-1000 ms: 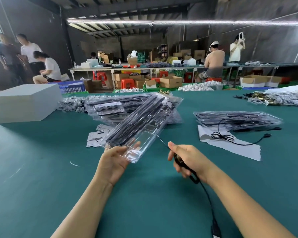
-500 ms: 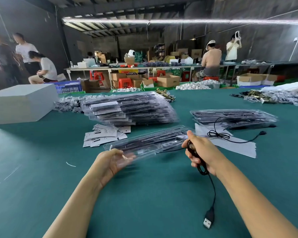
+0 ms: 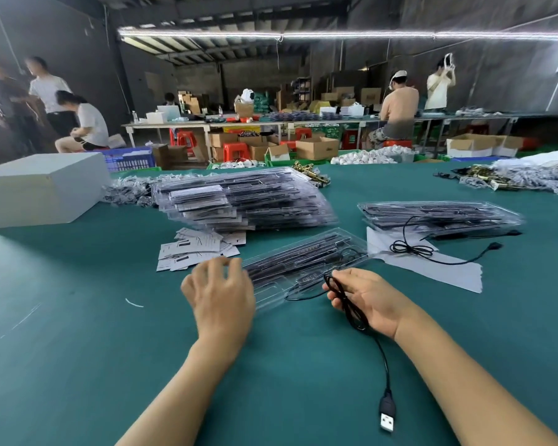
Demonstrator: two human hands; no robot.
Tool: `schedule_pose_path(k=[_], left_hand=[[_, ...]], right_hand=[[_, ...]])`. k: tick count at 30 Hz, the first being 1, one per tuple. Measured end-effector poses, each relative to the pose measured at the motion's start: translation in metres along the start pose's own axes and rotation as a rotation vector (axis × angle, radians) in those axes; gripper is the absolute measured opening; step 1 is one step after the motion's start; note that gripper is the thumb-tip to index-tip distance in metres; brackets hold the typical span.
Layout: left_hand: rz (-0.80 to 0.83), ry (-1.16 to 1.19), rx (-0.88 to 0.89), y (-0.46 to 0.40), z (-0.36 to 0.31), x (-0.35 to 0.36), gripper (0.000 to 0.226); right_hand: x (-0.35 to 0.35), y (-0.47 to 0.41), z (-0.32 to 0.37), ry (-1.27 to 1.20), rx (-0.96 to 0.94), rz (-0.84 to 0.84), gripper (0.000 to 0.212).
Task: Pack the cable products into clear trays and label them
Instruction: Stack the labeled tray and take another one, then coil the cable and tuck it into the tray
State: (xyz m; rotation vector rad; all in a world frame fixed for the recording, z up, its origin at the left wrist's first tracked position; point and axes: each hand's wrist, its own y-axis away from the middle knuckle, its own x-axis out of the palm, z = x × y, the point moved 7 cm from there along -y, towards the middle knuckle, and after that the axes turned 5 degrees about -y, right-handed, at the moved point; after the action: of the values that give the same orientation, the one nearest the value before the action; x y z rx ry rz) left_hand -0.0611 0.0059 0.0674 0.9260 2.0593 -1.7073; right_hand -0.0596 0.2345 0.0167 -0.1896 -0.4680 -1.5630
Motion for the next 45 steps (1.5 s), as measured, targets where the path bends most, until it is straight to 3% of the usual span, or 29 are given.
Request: schedule_pose_path(k=[2,4,7,13,18,22,26,30,33,34,36,39,42,45], left_hand=[[-0.011,0.090,0.290,0.011,-0.038,-0.005,0.025],[0.096,0.175,0.496,0.025,-0.068,-0.001,0.040],[0.212,0.288,0.578,0.036,-0.083,0.001,0.043],[0.417,0.414,0.506,0.039,-0.080,0.011,0.067],[0.331,0.553,0.390,0.029,-0.070,0.004,0.037],[0.323,0.701,0.130,0.022,-0.055,0.007,0.009],[0.374,0.760,-0.165,0.019,-0.034,0.020,0.015],[0.413,0.786,-0.247,0.021,-0.028,0.026,0.019],[0.385,0.733,-0.122,0.021,-0.037,0.019,0.012],[0.337,0.682,-0.050,0.021,-0.039,0.014,0.026],[0.173,0.478,0.153,0.018,-0.045,0.002,0.042],[-0.040,0.169,0.434,0.020,-0.061,-0.012,0.036],[-0.007,0.070,0.510,0.023,-0.072,-0.011,0.030],[0.112,0.124,0.463,0.021,-0.072,-0.007,0.020]], right_hand=[[0.003,0.000,-0.001,0.093,-0.024,0.002,0.016],[0.010,0.002,0.000,0.214,-0.065,0.051,0.023],[0.022,0.007,0.005,0.301,-0.139,0.116,0.028],[0.038,0.013,0.010,0.458,-0.191,0.180,0.030],[0.036,0.013,0.013,0.455,-0.148,0.125,0.025],[0.031,0.021,0.017,0.540,-0.049,0.188,0.049],[0.023,0.026,0.023,0.484,-0.026,0.278,0.038],[0.014,0.017,0.033,0.616,-0.207,0.140,0.025],[0.020,0.017,0.040,0.884,-0.394,0.085,0.022],[0.022,0.017,0.041,0.961,-0.441,0.065,0.022],[0.025,0.019,0.042,1.035,-0.497,0.032,0.023],[0.034,0.023,0.041,1.050,-0.523,0.060,0.024],[0.045,0.028,0.043,1.091,-0.584,0.109,0.025],[0.048,0.030,0.046,1.053,-0.615,0.083,0.029]])
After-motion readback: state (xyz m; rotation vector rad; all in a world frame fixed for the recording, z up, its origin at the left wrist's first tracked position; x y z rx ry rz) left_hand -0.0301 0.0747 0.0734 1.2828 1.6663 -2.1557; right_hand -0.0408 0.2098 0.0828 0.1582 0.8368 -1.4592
